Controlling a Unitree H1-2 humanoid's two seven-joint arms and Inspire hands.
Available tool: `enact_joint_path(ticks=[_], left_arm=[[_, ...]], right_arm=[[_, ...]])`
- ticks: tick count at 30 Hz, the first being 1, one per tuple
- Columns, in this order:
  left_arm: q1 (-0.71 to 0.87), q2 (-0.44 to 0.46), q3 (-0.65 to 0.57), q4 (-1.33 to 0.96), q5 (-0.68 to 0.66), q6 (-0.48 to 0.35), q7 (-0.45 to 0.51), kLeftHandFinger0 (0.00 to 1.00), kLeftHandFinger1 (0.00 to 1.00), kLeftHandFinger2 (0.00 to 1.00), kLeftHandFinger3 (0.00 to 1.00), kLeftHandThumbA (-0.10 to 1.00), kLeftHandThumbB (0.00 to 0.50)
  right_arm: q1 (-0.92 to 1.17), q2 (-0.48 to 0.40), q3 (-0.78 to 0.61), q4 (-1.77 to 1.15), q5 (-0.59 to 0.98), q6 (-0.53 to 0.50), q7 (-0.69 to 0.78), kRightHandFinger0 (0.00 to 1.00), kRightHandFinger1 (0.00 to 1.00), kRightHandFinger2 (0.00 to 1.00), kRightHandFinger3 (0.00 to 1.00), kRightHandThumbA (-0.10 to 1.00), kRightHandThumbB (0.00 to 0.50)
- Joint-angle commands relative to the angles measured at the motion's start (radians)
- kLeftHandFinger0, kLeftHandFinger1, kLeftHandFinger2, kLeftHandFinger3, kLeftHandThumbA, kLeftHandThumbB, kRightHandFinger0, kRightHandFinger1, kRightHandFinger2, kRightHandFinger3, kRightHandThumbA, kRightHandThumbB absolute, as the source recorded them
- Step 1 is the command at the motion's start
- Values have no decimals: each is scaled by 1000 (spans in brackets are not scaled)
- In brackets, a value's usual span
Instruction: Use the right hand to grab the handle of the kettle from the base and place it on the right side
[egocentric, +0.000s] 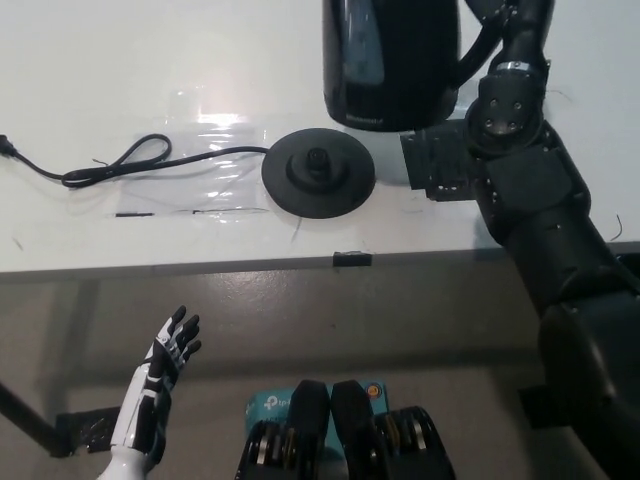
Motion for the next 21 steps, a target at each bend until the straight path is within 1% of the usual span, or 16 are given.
enact_joint_path(ticks=[1,3,4,5,7,8,9,10,11,12,13,15,18,20,21], left_arm=[[-5,13,5,-12,-10,-38,-14,1000,1000,1000,1000,1000,495],[0,13,5,-10,-16,-40,-17,1000,1000,1000,1000,1000,494],[2,13,5,-8,-15,-42,-17,1000,1000,1000,1000,1000,496],[4,13,4,-8,-17,-42,-18,1000,1000,1000,1000,1000,495],[7,12,4,-11,-18,-38,-18,1000,1000,1000,1000,1000,499],[9,11,4,-12,-25,-34,-20,1000,1000,1000,1000,1000,500],[10,11,4,-11,-23,-35,-19,1000,1000,1000,1000,1000,500],[11,12,4,-12,-23,-35,-19,1000,1000,1000,1000,1000,500],[11,11,5,-11,-24,-36,-18,1000,1000,1000,1000,1000,500],[10,10,5,-9,-23,-39,-17,1000,1000,1000,1000,1000,499],[10,10,5,-8,-23,-40,-16,1000,1000,1000,1000,1000,498],[12,12,6,-12,-26,-36,-18,1000,1000,1000,1000,1000,497],[12,14,5,-13,-33,-36,-23,1000,1000,1000,1000,1000,483],[13,13,5,0,-36,-41,-26,1000,1000,1000,1000,1000,498],[13,13,5,1,-36,-41,-26,1000,1000,1000,1000,1000,500]], right_arm=[[-117,-49,2,-77,5,-126,-56,0,58,462,612,-100,79],[-107,-75,8,-57,-7,-138,-69,0,31,430,562,-100,98],[-104,-83,10,-48,-6,-139,-69,0,3,394,517,-100,101],[-99,-95,13,-33,-8,-146,-71,0,1,377,494,-100,100],[-97,-109,26,-14,-26,-138,-96,0,0,281,392,-100,104],[-93,-118,27,3,-20,-157,-96,0,0,278,378,-100,105],[-89,-125,29,17,-16,-171,-93,0,0,329,395,-100,103],[-83,-134,32,29,-14,-185,-91,0,0,357,414,-100,102],[-82,-140,36,42,-15,-194,-94,0,0,382,401,-100,106],[-81,-147,41,53,-17,-200,-94,0,0,408,397,-100,96],[-77,-156,47,63,-16,-204,-89,0,1,435,417,-100,92],[-71,-169,63,74,-23,-204,-100,0,0,404,427,-100,97],[-69,-182,70,87,-14,-204,-106,0,0,406,429,-100,92],[-62,-189,77,91,-12,-204,-118,0,17,462,465,-100,83],[-61,-191,80,93,-13,-204,-122,0,18,466,468,-100,83]])
